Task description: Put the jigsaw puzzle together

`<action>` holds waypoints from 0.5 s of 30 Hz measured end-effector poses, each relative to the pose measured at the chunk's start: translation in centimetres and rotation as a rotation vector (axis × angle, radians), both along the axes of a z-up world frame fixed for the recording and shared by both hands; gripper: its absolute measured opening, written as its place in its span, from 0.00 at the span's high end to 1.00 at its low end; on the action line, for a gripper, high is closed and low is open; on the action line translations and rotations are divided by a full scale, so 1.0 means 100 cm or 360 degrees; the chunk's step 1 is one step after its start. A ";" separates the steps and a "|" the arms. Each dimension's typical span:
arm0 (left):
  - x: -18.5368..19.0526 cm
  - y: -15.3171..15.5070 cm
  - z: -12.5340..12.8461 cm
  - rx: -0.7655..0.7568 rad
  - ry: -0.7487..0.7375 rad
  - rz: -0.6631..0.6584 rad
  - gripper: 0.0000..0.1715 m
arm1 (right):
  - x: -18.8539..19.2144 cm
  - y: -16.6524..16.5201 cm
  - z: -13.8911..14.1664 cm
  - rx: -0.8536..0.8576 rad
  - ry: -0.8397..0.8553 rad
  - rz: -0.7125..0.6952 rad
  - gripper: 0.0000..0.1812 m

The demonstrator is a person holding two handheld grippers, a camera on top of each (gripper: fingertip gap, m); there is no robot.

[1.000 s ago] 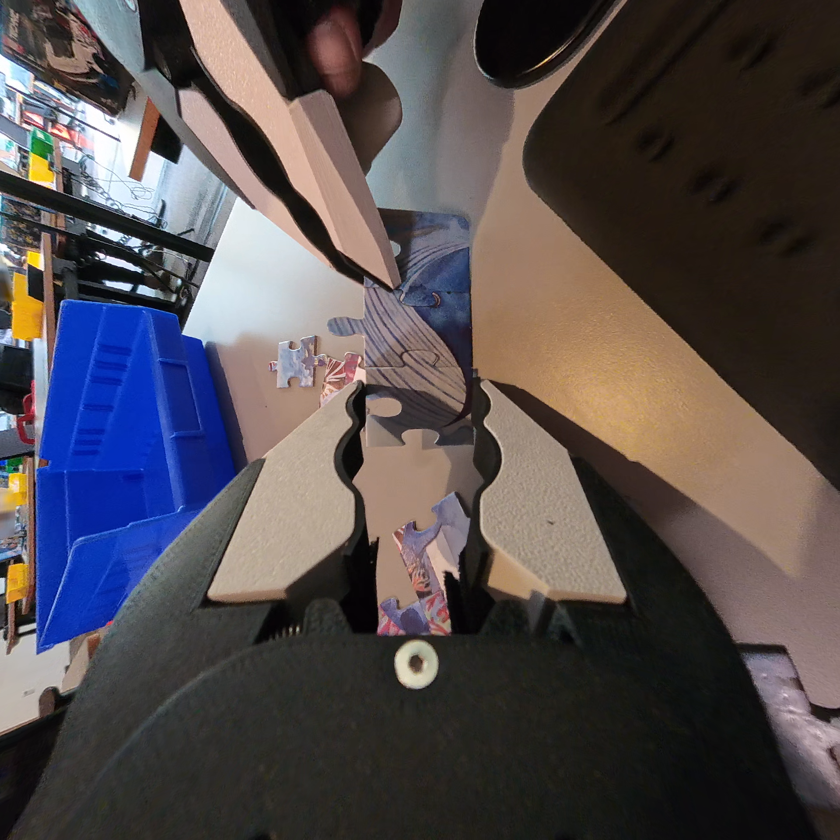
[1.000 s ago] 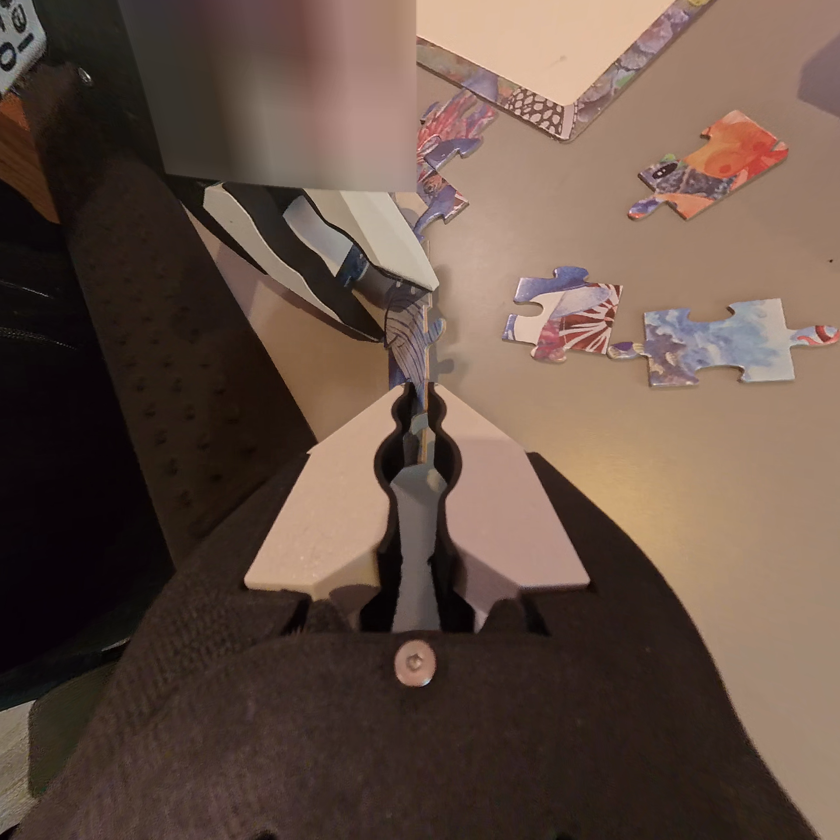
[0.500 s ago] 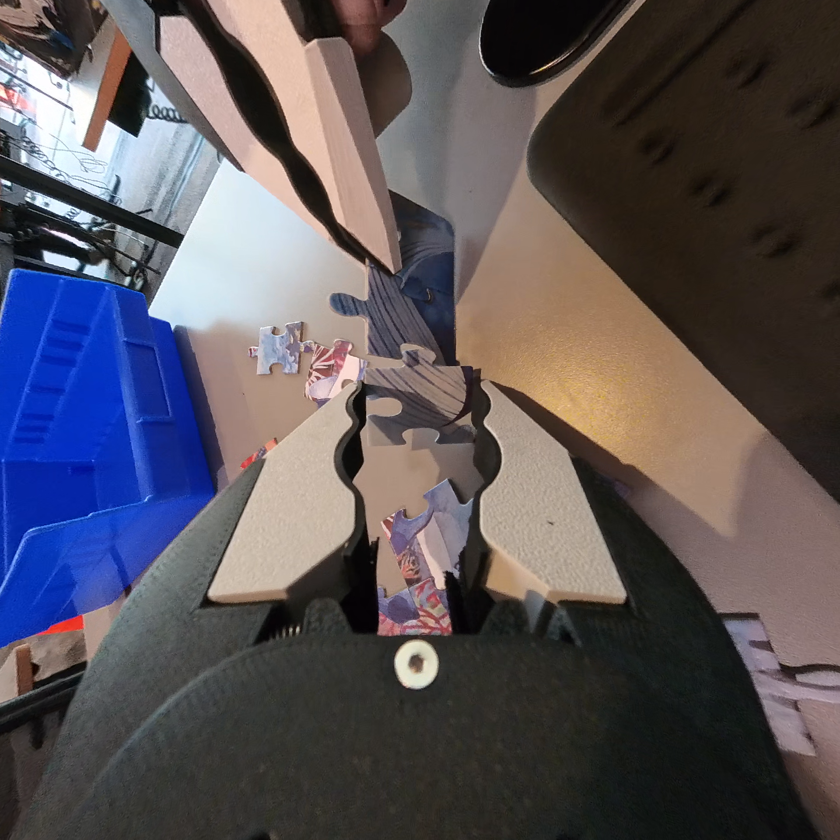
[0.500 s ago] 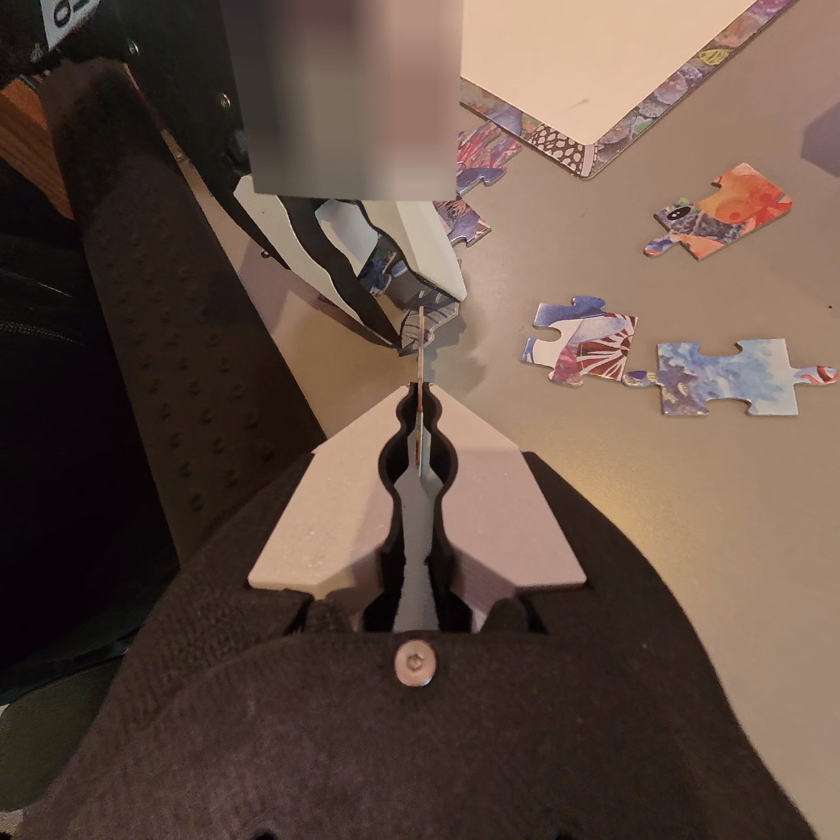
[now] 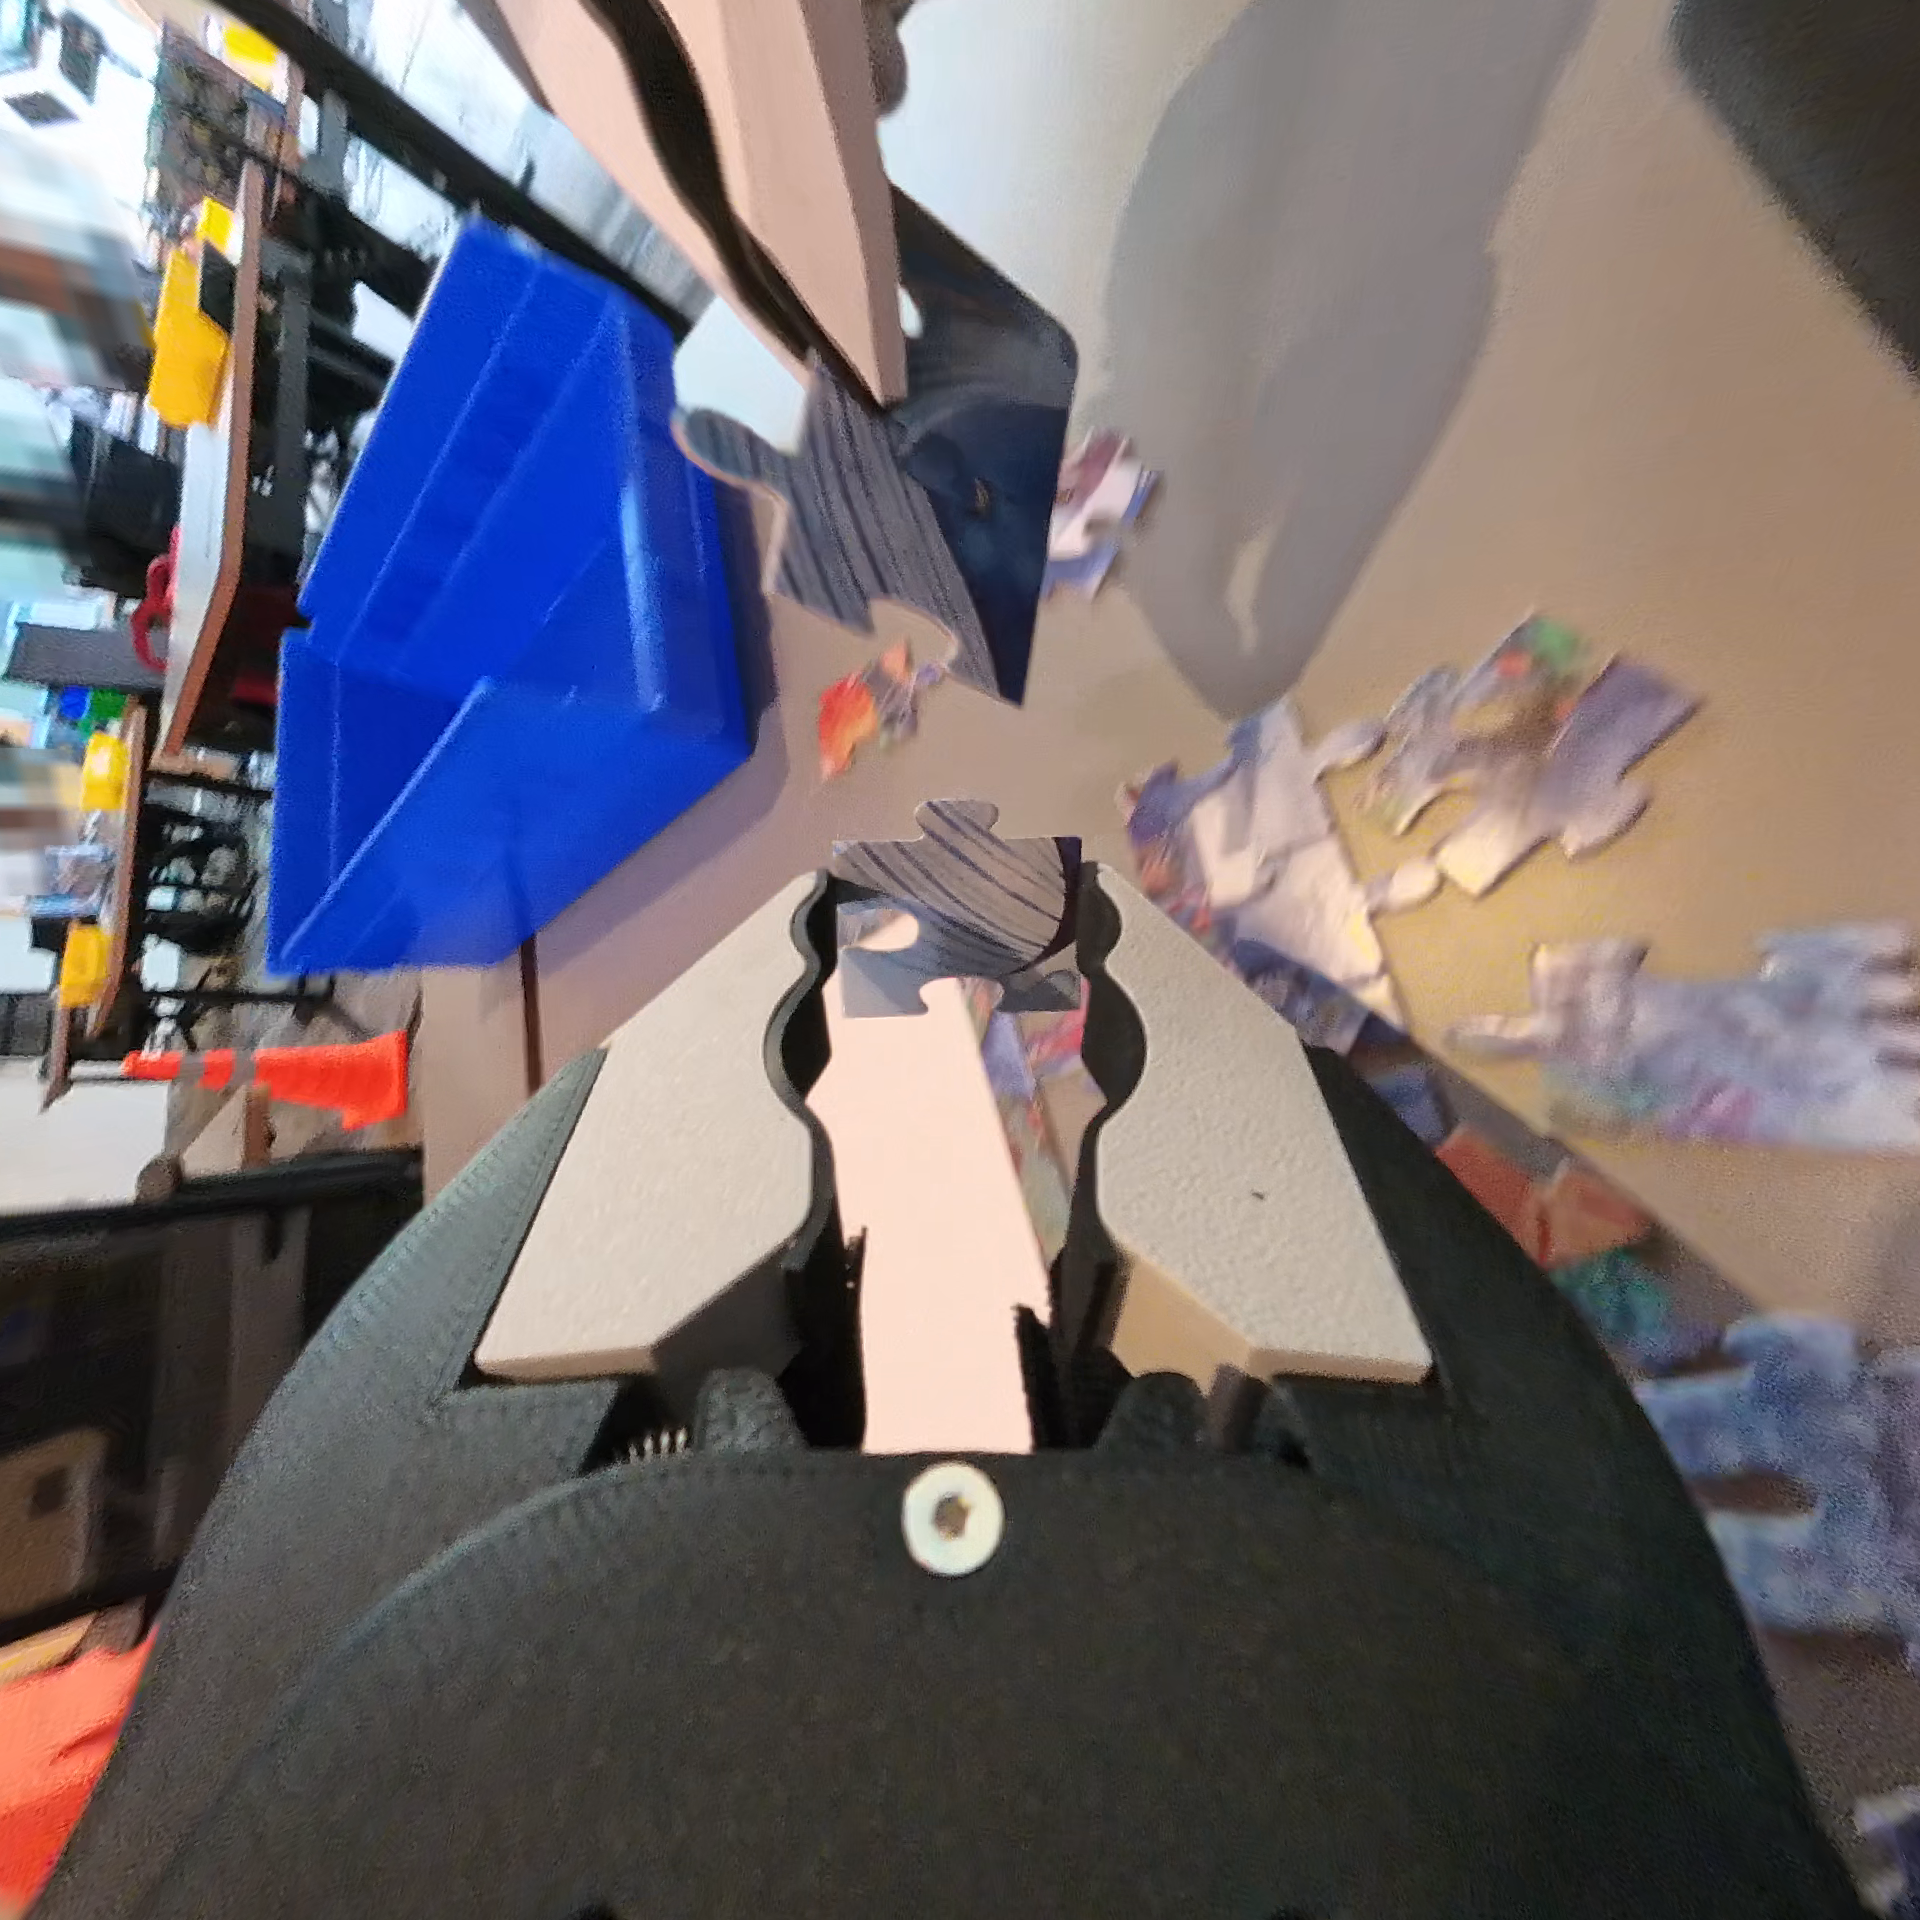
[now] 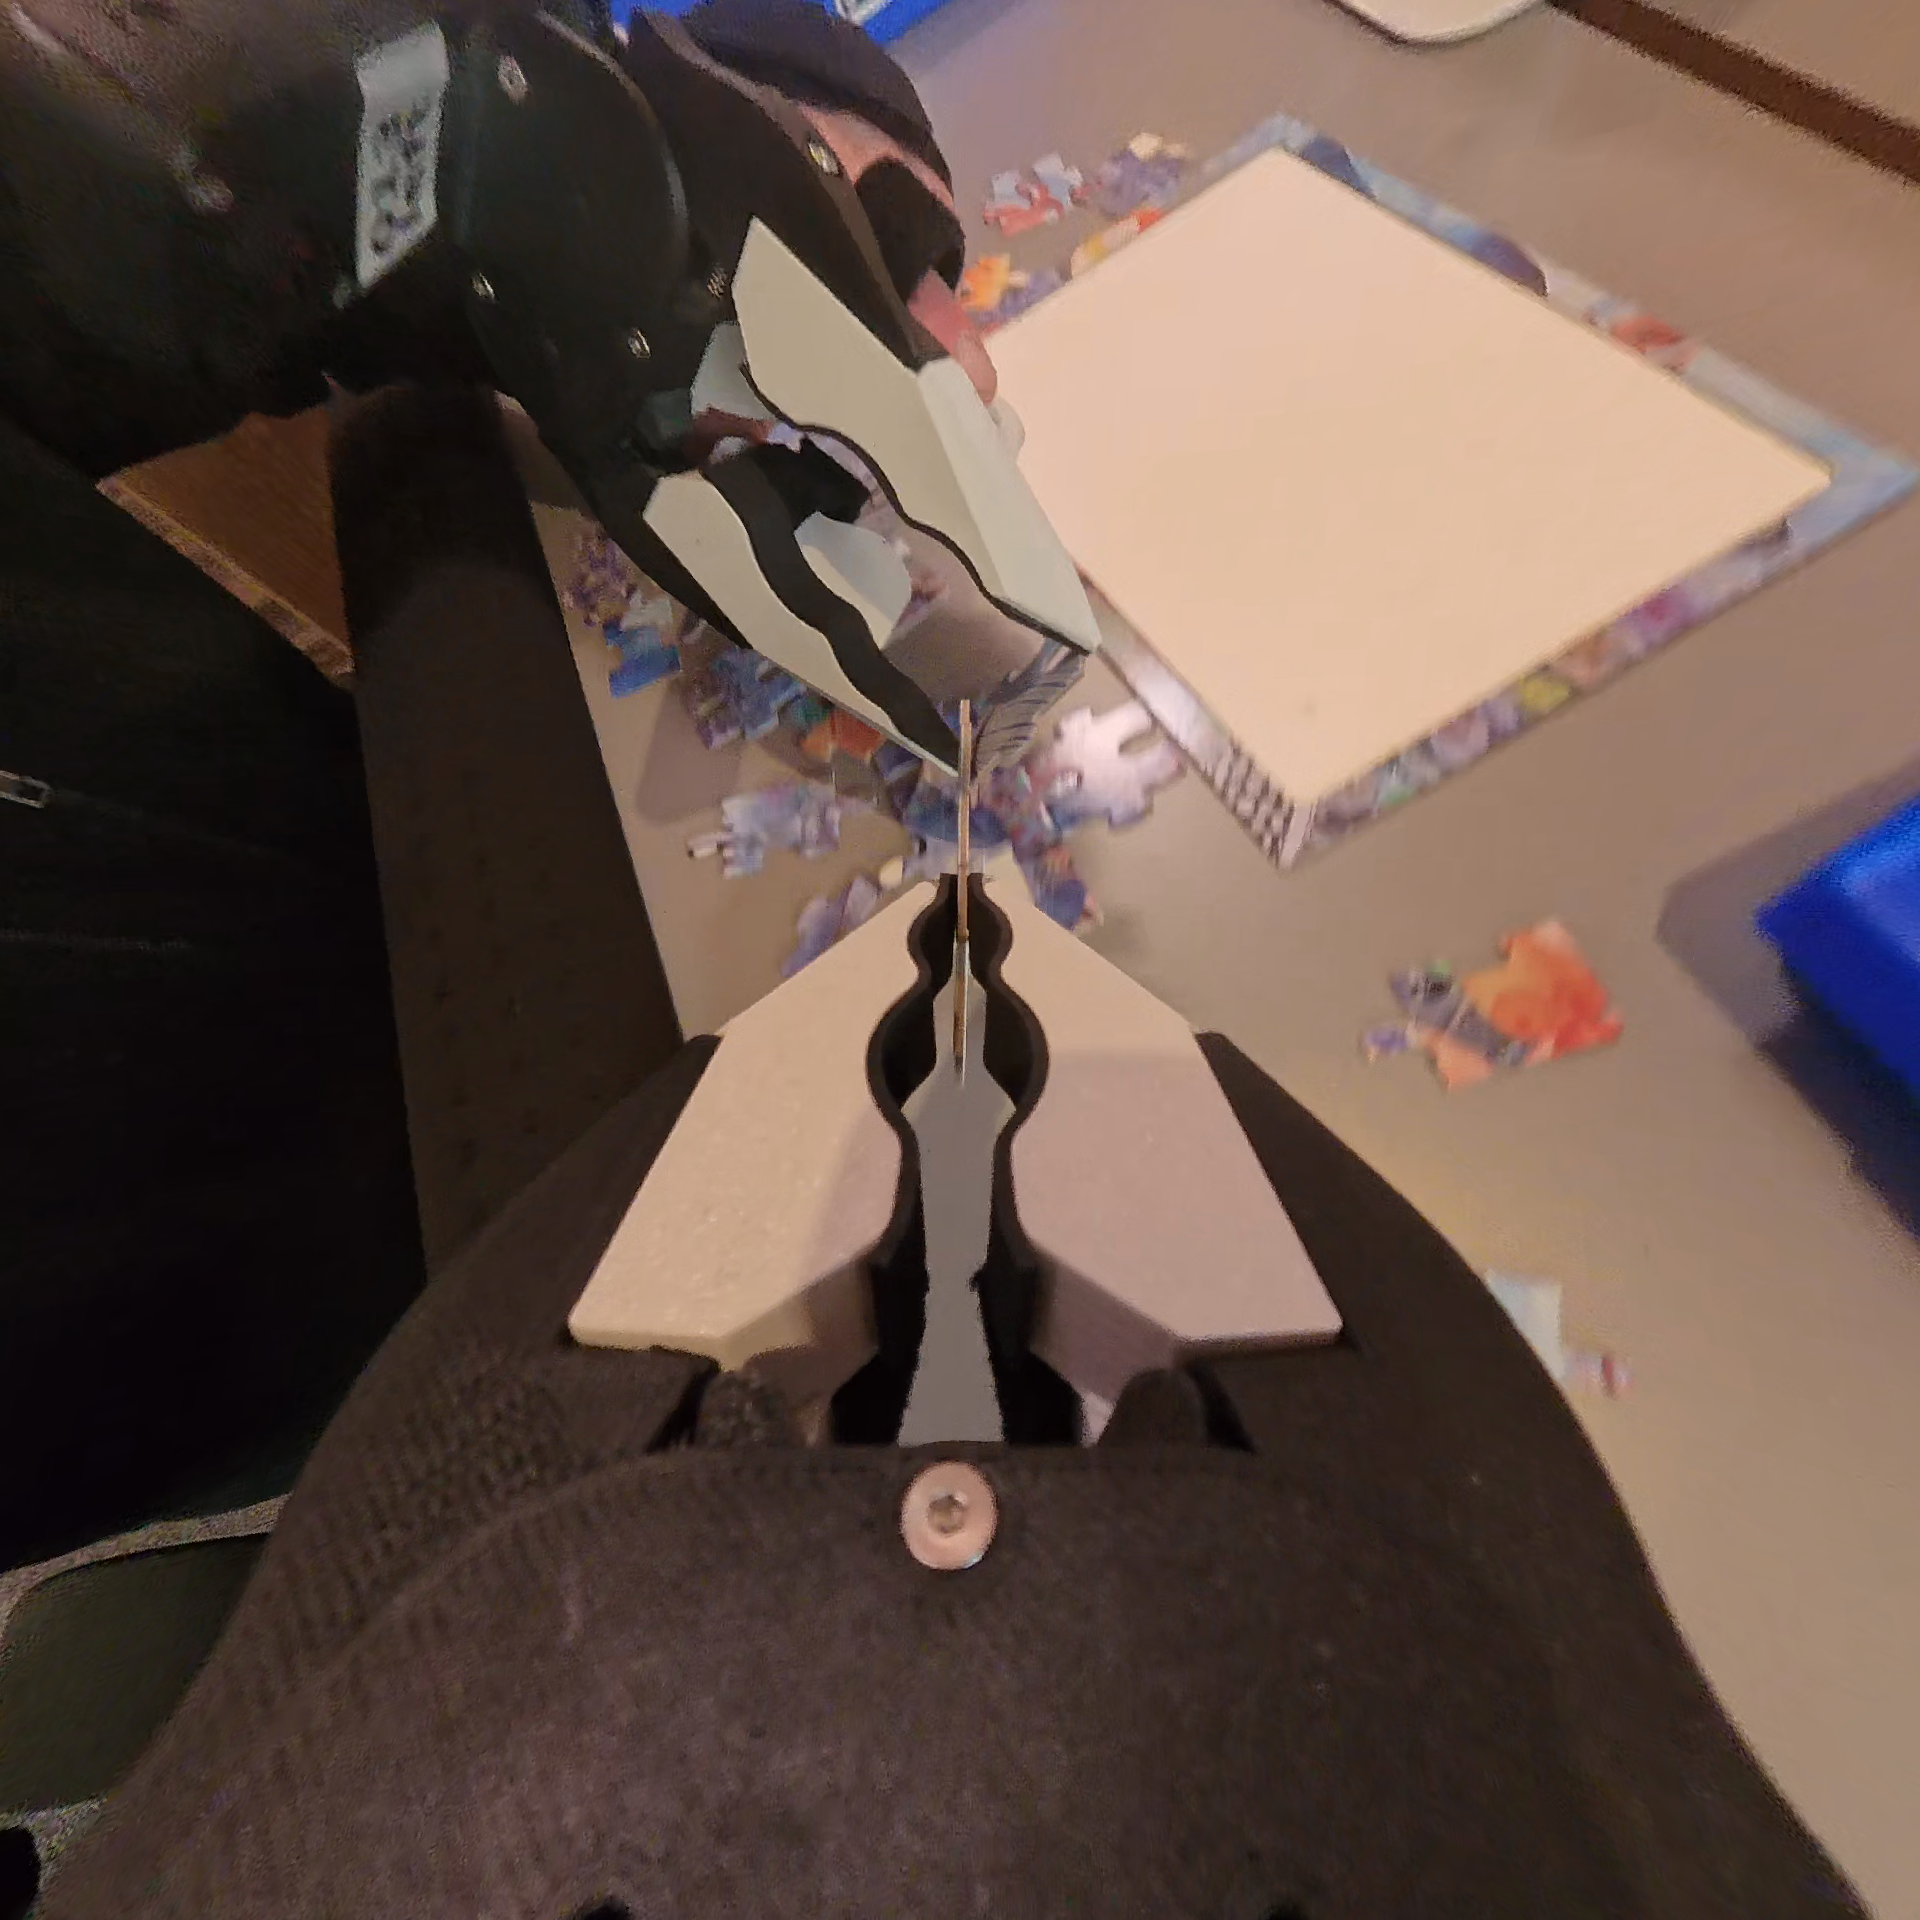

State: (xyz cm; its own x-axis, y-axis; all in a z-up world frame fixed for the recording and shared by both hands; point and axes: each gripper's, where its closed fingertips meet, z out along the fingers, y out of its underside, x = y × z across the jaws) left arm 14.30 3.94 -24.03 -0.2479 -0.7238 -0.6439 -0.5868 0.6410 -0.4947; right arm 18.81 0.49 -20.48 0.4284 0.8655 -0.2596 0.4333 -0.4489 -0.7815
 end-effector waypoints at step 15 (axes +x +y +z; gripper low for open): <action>-0.127 0.092 -0.043 -0.0413 0.0193 0.0516 0.74 | -0.125 0.122 -0.063 -0.0402 -0.0408 0.0463 1.00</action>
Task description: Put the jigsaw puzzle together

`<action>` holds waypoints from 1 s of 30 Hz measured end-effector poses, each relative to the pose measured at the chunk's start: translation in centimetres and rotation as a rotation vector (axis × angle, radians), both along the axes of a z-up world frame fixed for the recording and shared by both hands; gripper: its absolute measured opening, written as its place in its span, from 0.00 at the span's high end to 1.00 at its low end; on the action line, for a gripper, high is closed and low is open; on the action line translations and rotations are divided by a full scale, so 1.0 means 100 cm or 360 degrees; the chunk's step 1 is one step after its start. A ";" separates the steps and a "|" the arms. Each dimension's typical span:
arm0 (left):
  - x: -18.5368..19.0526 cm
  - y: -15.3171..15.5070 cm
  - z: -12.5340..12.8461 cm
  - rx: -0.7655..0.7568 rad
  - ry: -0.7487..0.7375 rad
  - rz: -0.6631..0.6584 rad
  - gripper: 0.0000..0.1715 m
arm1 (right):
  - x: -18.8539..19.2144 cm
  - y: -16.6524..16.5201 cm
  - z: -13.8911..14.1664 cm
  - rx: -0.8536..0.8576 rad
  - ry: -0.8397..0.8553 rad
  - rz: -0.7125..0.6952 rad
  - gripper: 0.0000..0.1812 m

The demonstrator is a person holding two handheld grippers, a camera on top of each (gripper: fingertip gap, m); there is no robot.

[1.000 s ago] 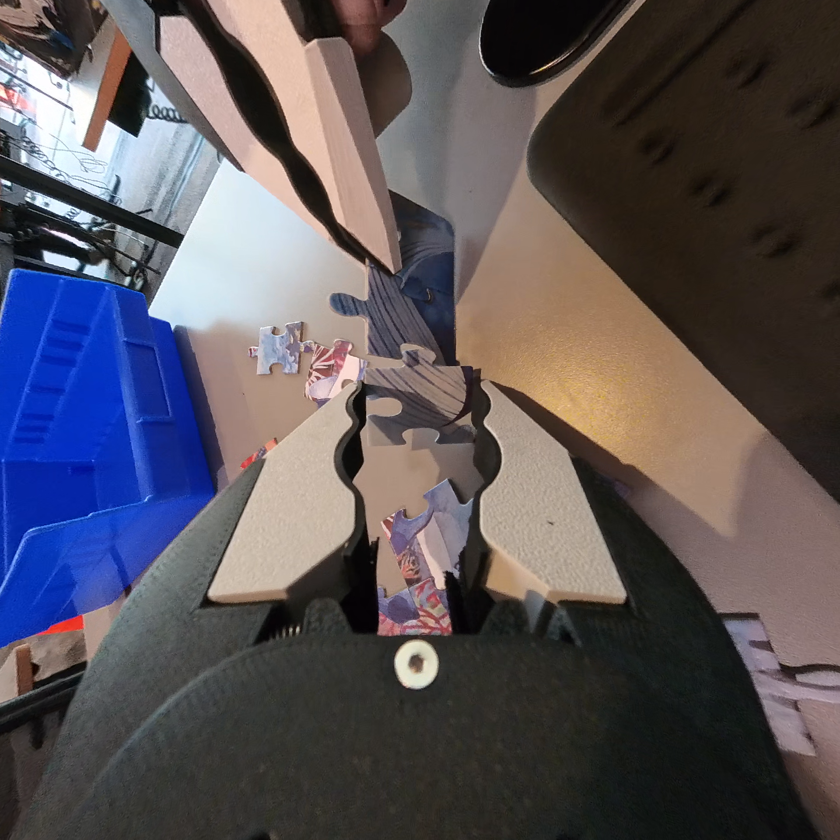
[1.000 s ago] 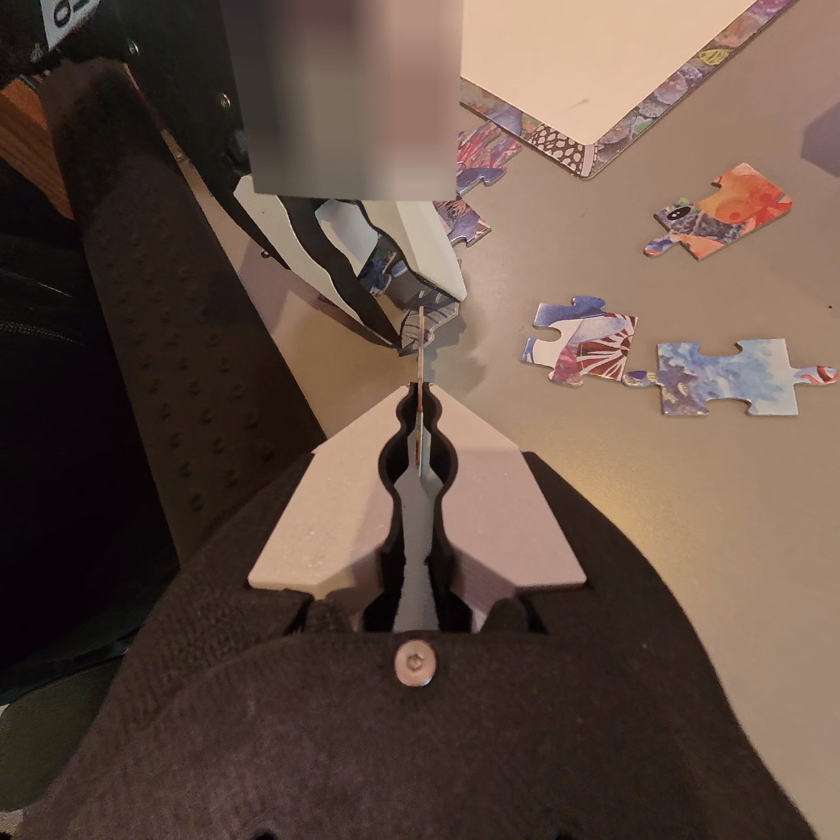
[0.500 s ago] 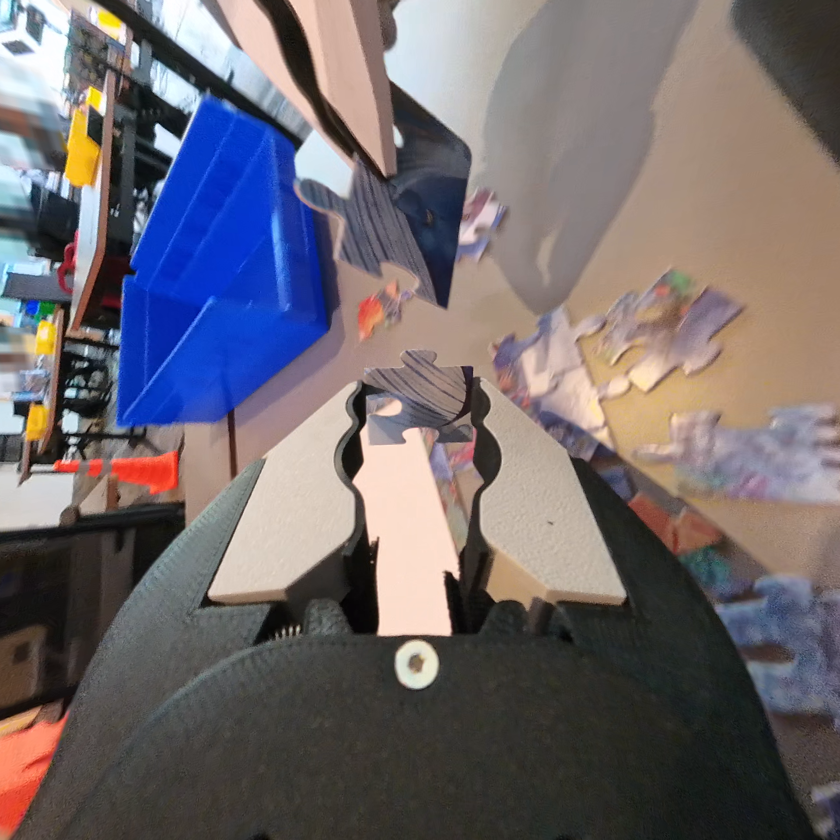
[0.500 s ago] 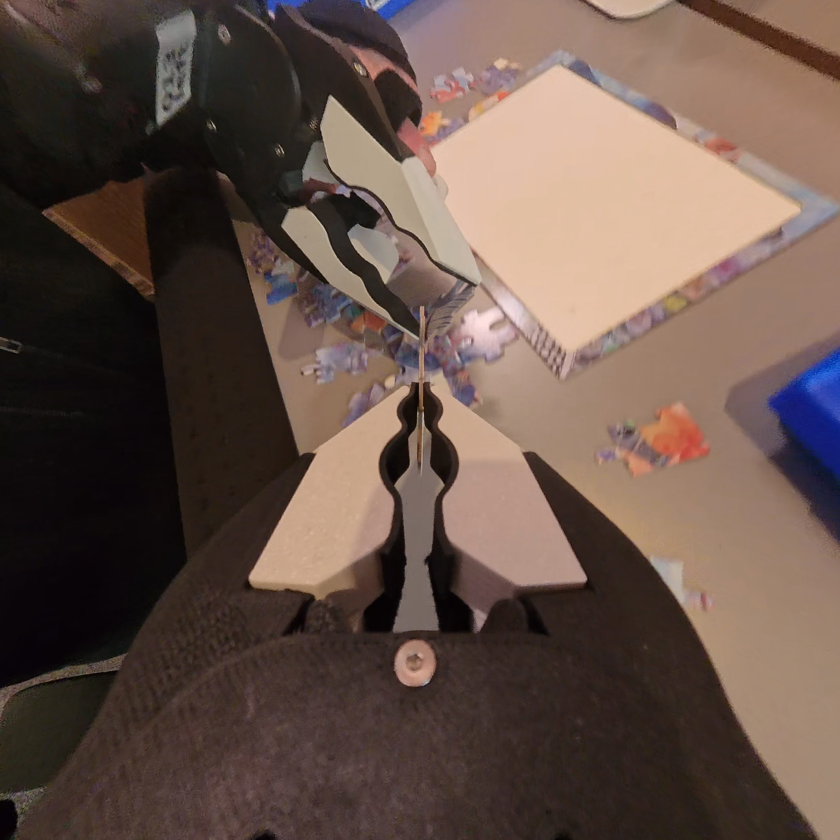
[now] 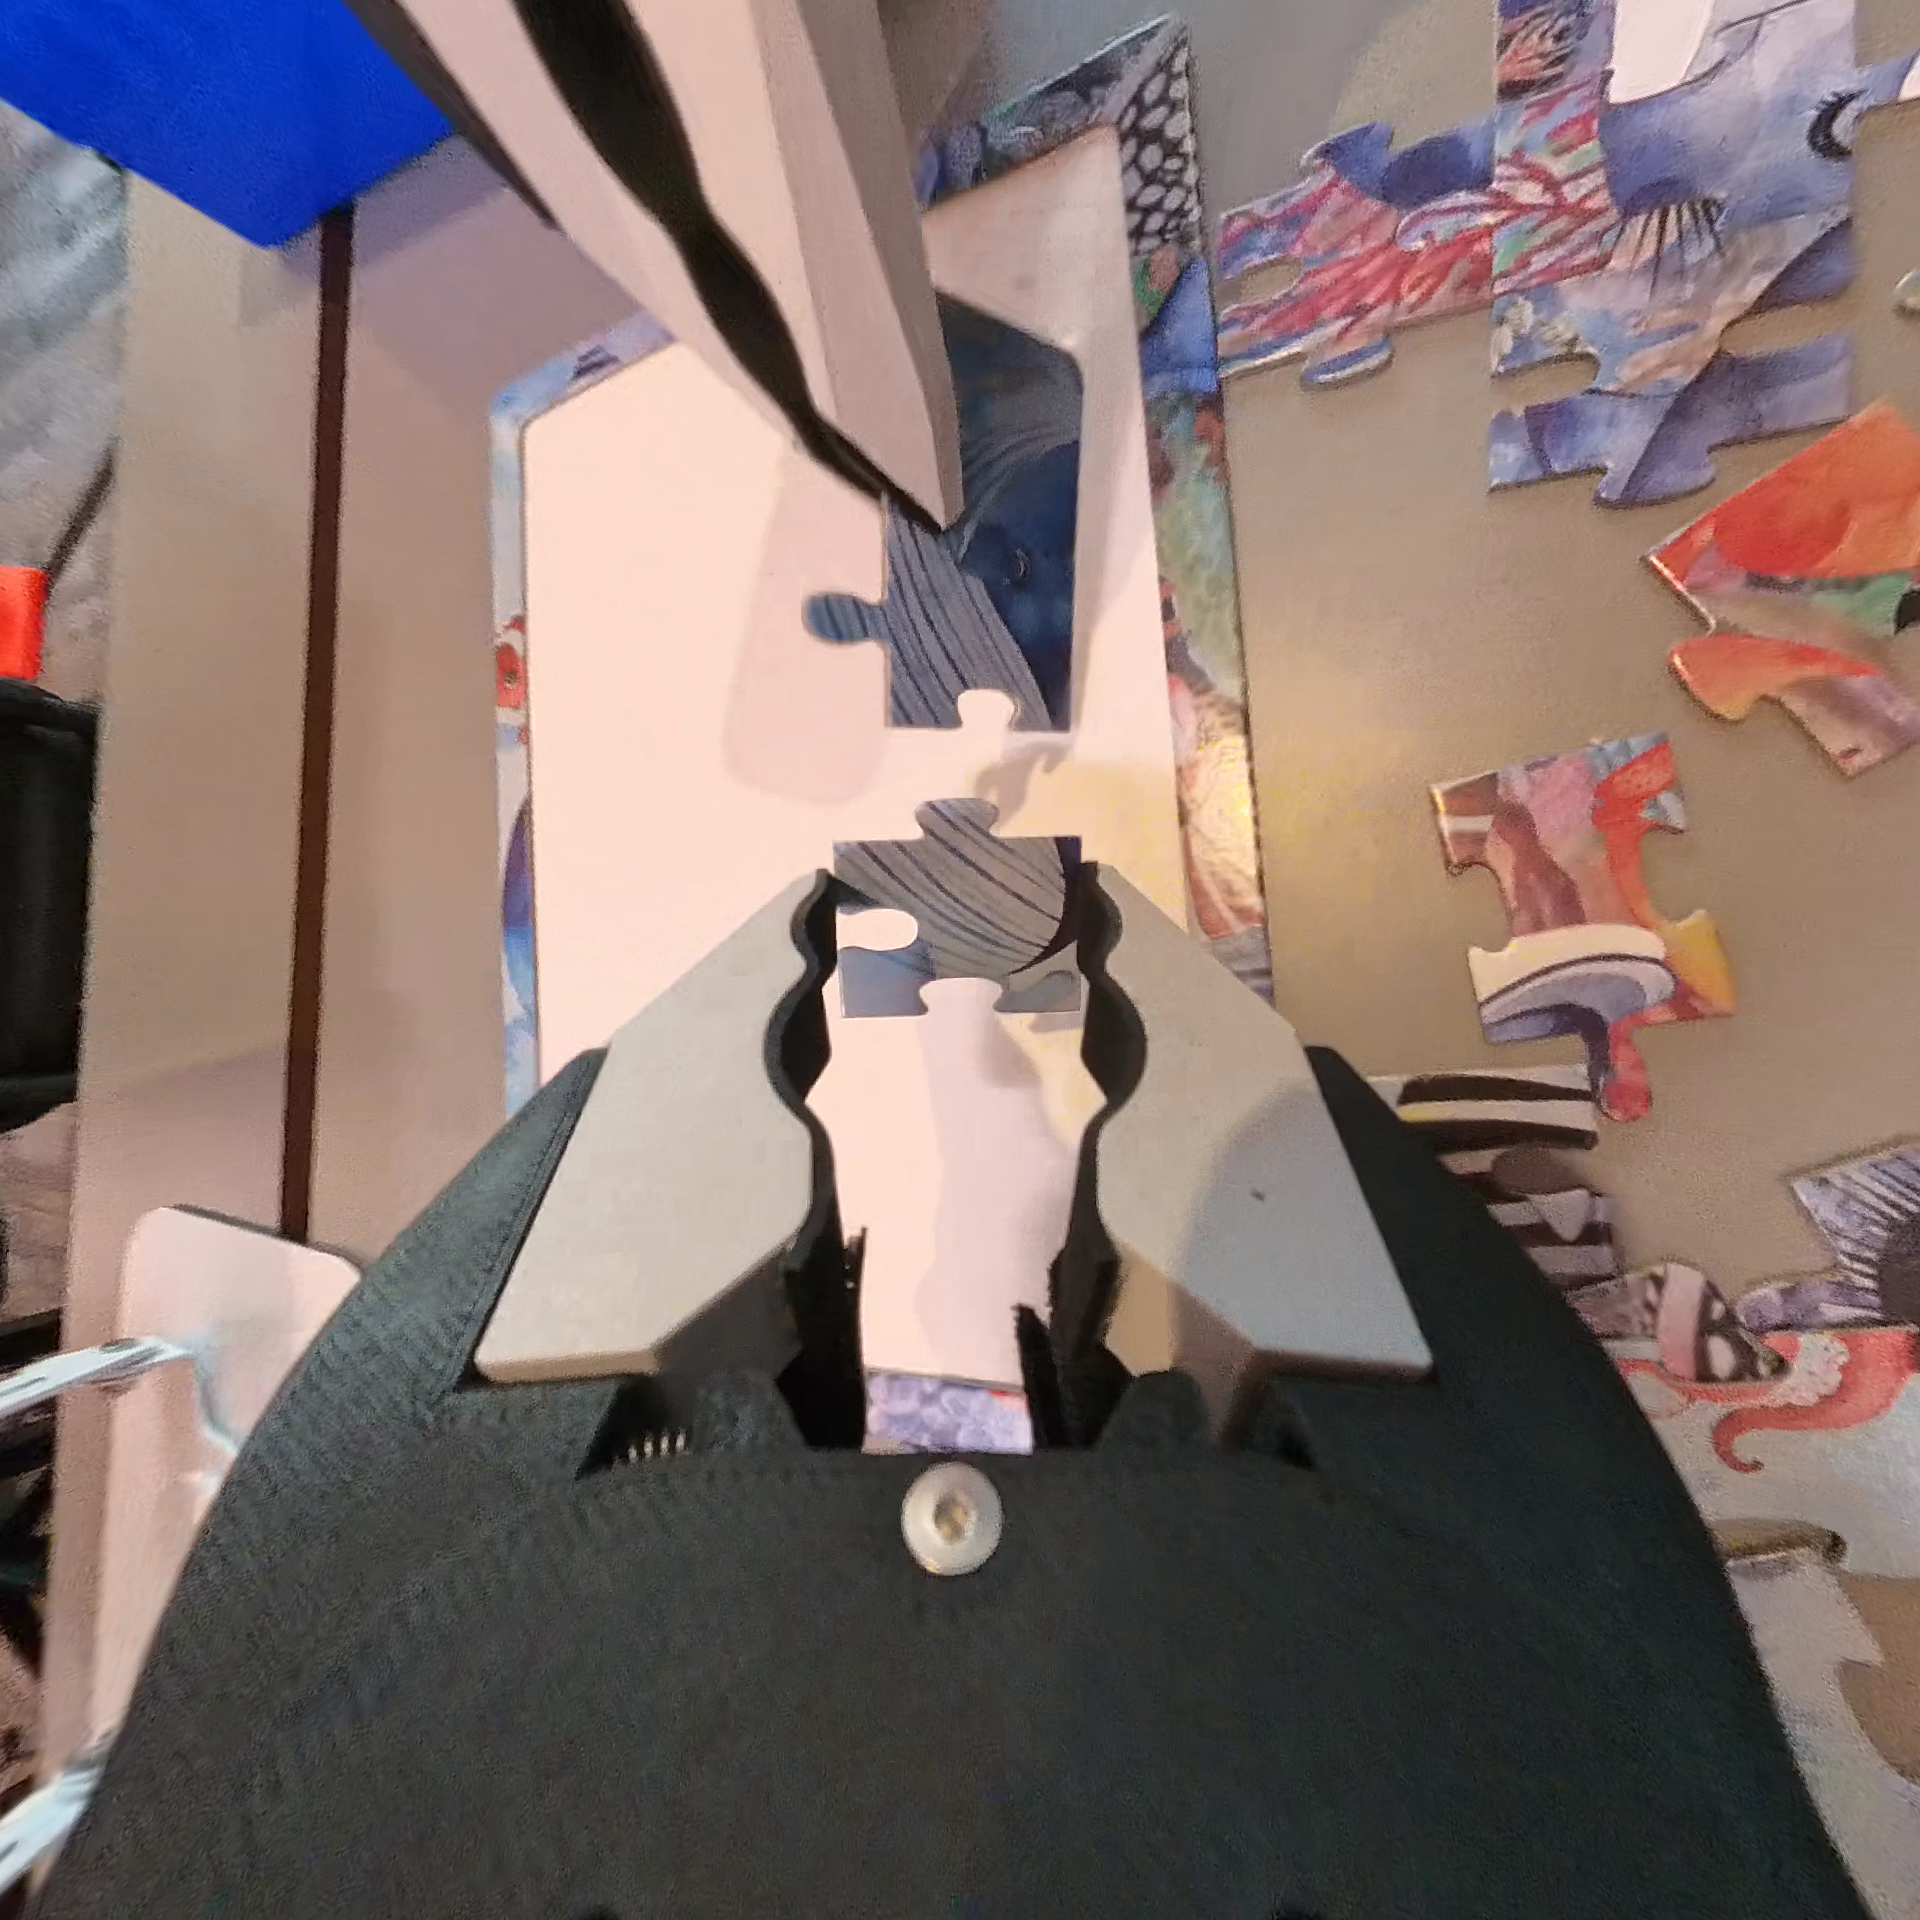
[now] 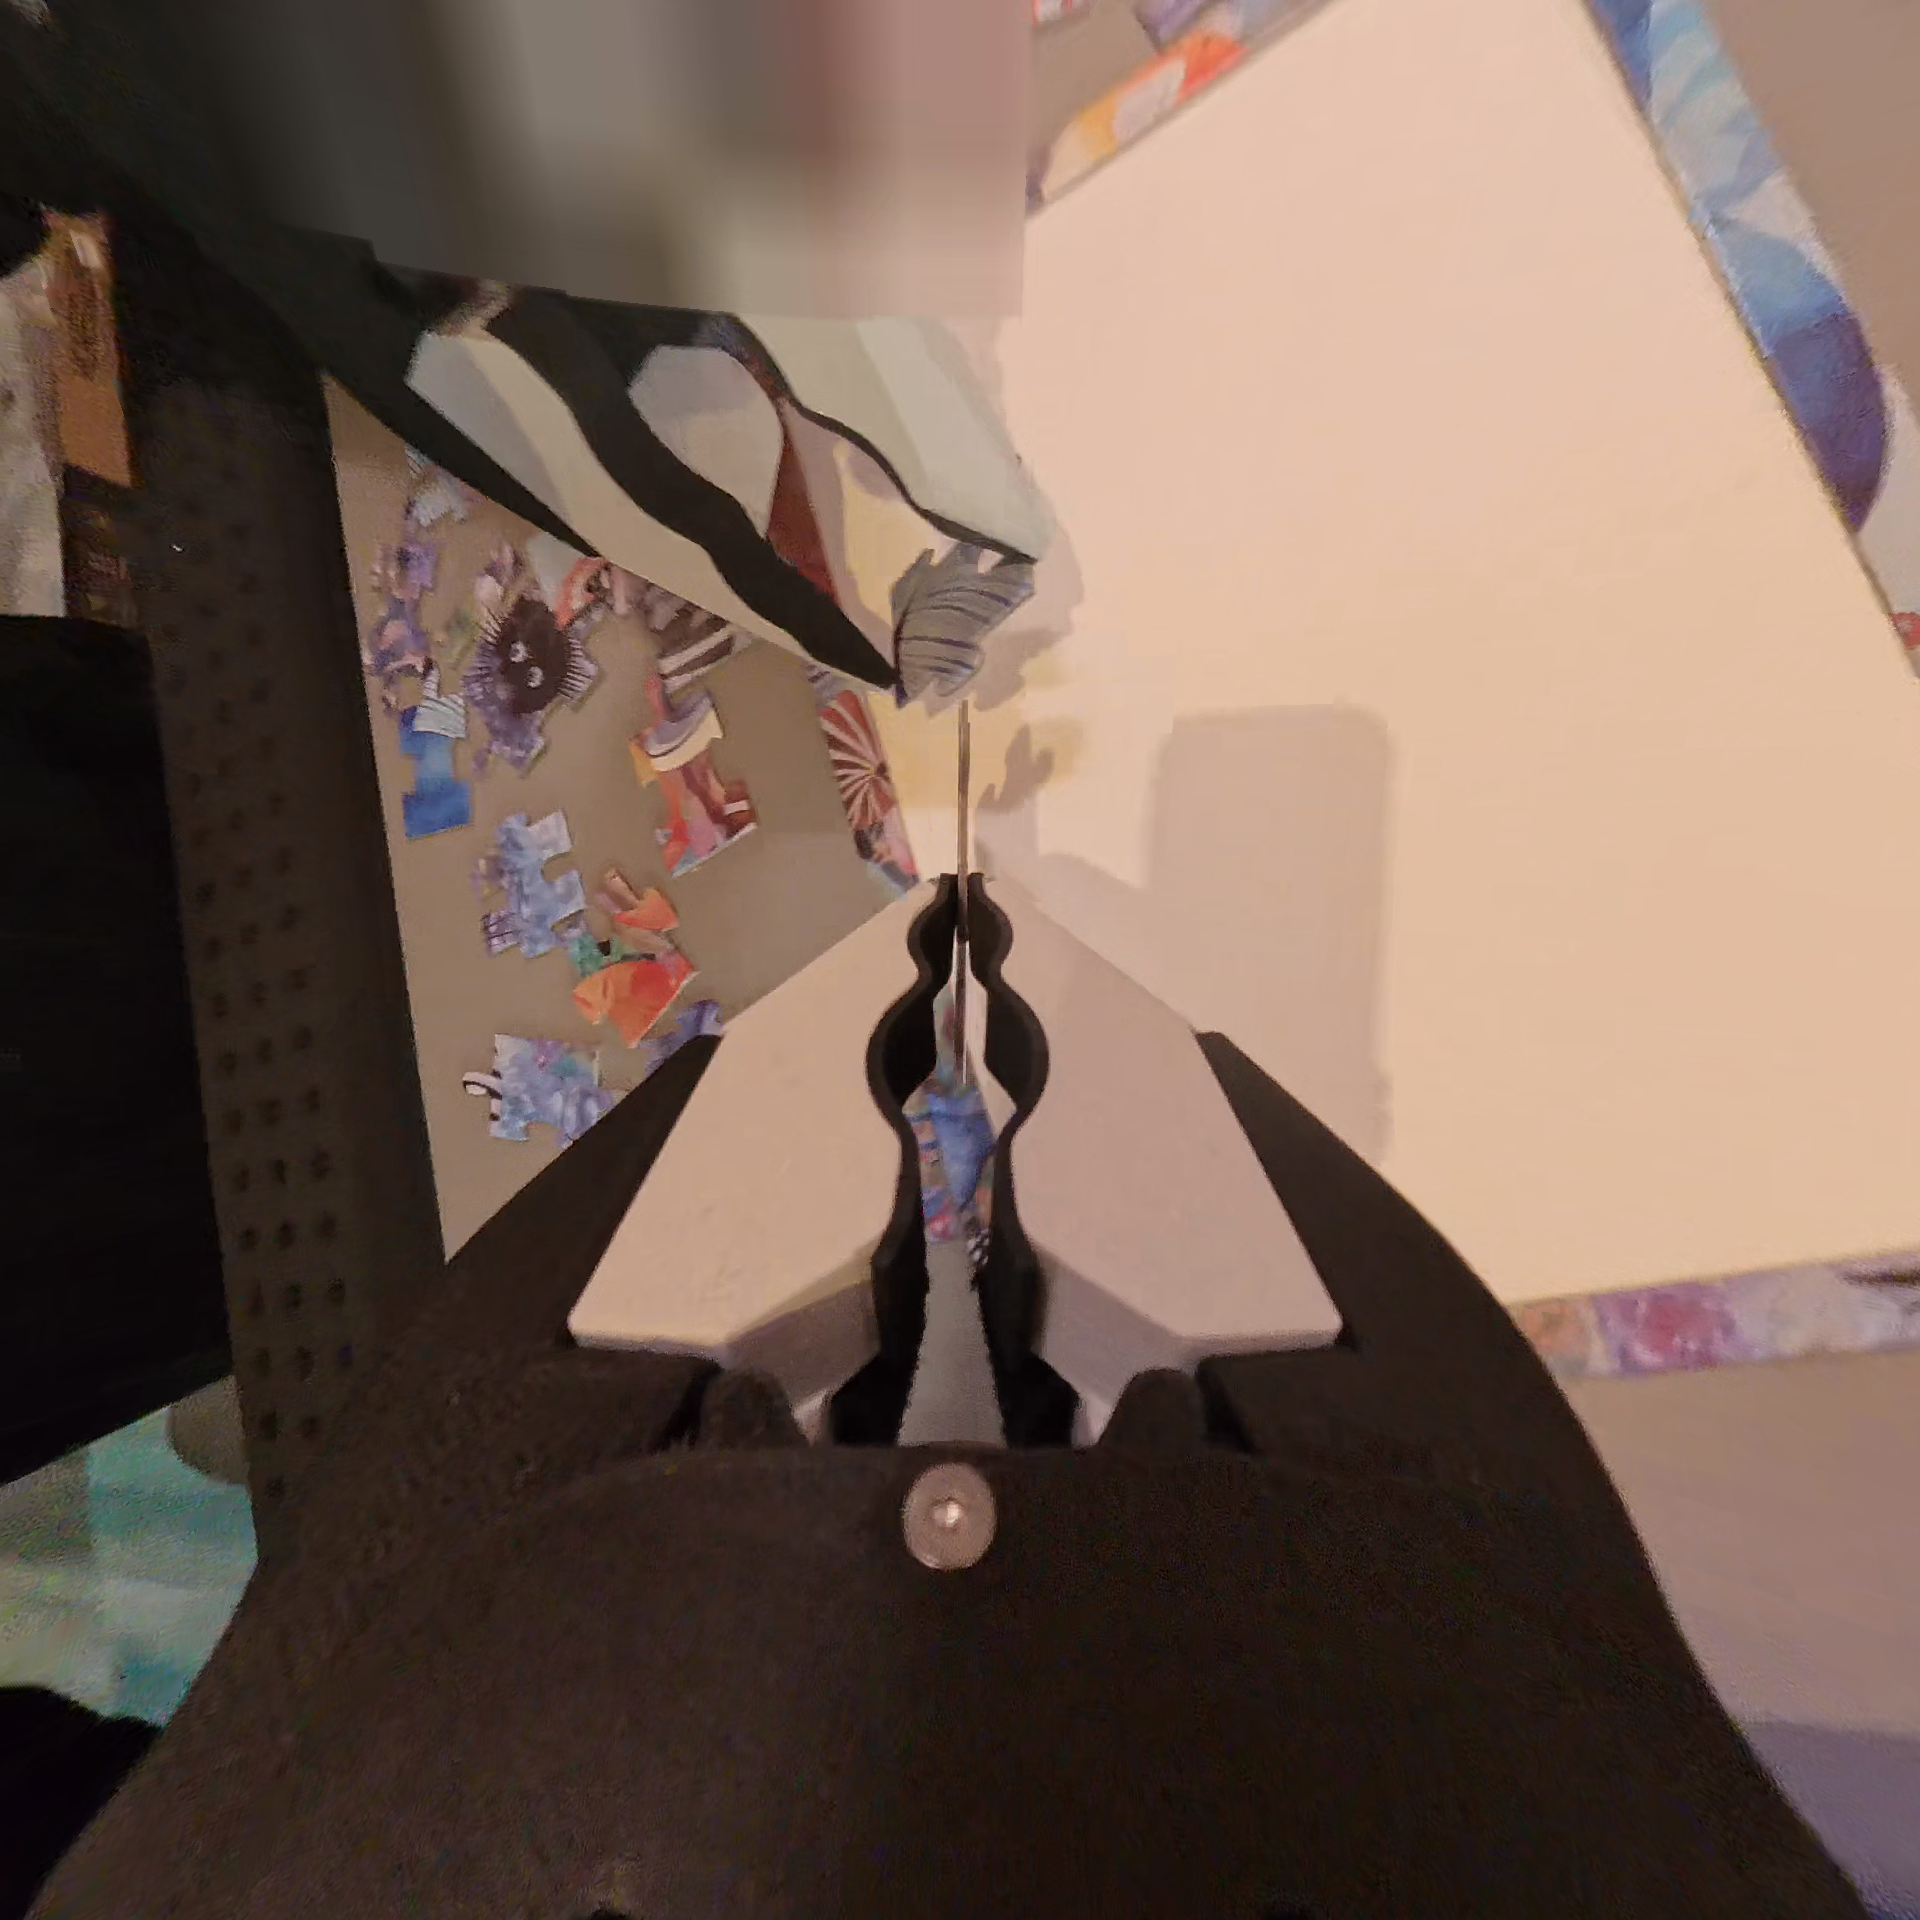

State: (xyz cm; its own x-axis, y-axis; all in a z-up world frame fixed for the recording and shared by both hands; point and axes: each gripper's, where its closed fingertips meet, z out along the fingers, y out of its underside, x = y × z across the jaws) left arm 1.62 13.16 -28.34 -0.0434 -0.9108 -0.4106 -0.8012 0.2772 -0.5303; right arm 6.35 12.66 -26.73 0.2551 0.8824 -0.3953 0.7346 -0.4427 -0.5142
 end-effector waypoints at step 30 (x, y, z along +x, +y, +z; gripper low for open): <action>0.034 0.001 -0.014 -0.0196 0.0011 -0.0129 0.74 | 0.039 0.001 -0.032 0.0150 -0.0407 -0.0091 0.80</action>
